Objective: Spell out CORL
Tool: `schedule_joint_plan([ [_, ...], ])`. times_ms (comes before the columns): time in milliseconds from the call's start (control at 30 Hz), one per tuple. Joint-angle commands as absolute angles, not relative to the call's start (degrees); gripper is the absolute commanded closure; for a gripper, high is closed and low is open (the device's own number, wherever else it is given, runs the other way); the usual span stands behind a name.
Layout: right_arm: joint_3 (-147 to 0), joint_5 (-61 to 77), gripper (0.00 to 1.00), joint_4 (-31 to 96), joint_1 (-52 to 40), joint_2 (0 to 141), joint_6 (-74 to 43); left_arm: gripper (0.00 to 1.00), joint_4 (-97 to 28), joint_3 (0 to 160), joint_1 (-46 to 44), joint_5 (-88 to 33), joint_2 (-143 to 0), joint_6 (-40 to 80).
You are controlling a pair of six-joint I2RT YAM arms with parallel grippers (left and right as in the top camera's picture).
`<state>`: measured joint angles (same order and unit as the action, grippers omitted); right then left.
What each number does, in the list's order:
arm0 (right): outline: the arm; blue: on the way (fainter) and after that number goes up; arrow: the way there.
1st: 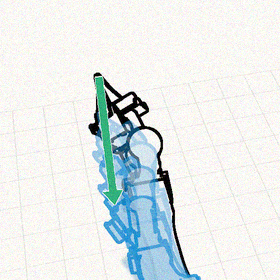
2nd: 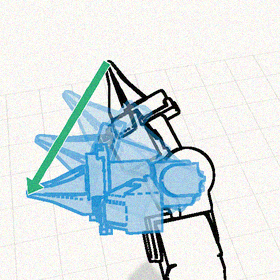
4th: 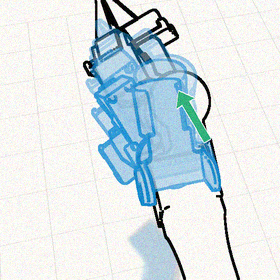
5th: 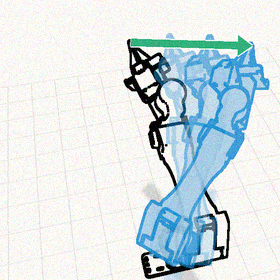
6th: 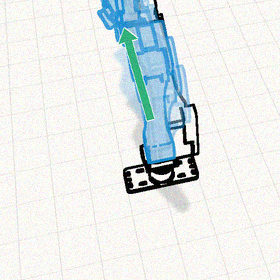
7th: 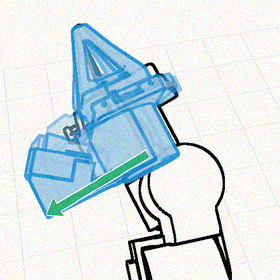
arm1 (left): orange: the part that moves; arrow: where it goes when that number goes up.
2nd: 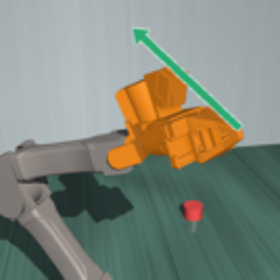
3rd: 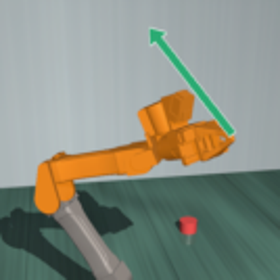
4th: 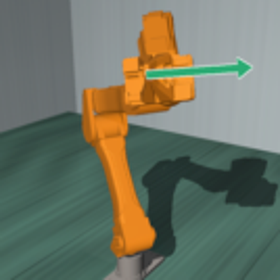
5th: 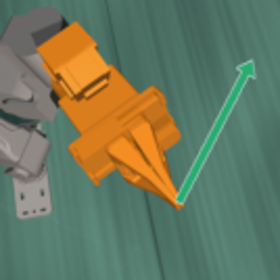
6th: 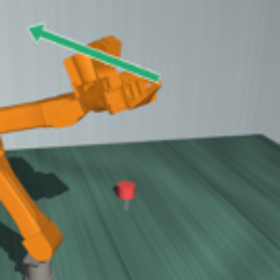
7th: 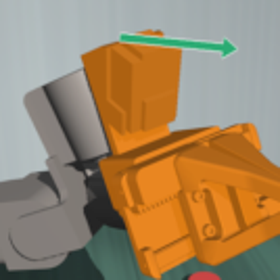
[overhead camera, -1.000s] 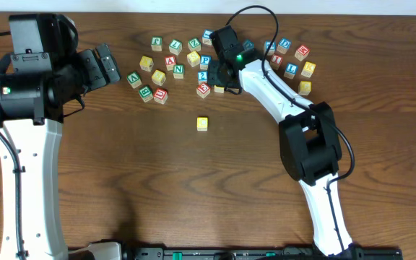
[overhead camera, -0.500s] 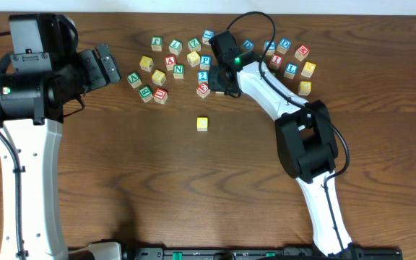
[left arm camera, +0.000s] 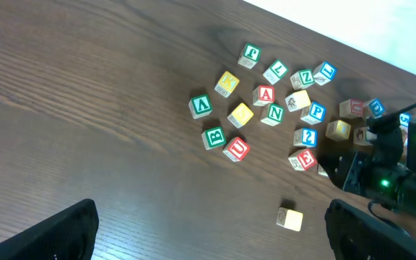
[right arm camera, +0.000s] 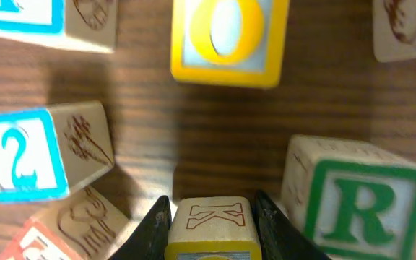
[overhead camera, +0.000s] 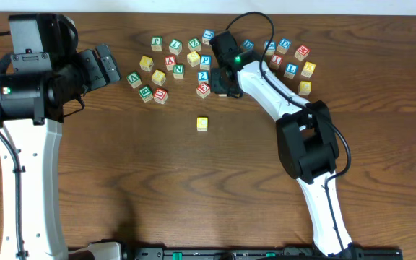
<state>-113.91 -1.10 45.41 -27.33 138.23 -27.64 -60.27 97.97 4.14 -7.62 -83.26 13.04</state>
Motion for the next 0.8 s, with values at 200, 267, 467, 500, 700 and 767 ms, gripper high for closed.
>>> schedule_joint_plan([
  [200,-114.3,1.69,0.77,58.3,-27.53,128.57,-26.06,0.01,-60.6,97.73,4.32,-8.14,-83.92,12.27],
  [267,-114.19,2.09,0.78,61.76,-27.7,128.68,-26.09,0.01,-60.6,97.73,4.32,-8.14,-83.92,12.25],
  [467,-113.91,1.89,0.77,68.73,-29.36,129.73,-26.06,0.01,-60.42,97.73,4.32,-8.14,-83.94,12.27],
  [500,-113.58,1.87,0.77,68.84,-29.61,129.82,-26.06,0.01,-60.36,97.73,4.32,-8.14,-84.01,12.27],
  [700,-110.21,1.89,0.77,67.13,-31.38,130.19,-26.24,0.01,-60.38,97.73,4.32,-8.14,-84.88,12.27],
  [767,-109.19,1.89,0.77,66.11,-31.81,130.19,-26.35,0.01,-60.36,97.73,4.32,-8.14,-85.25,12.27],
])
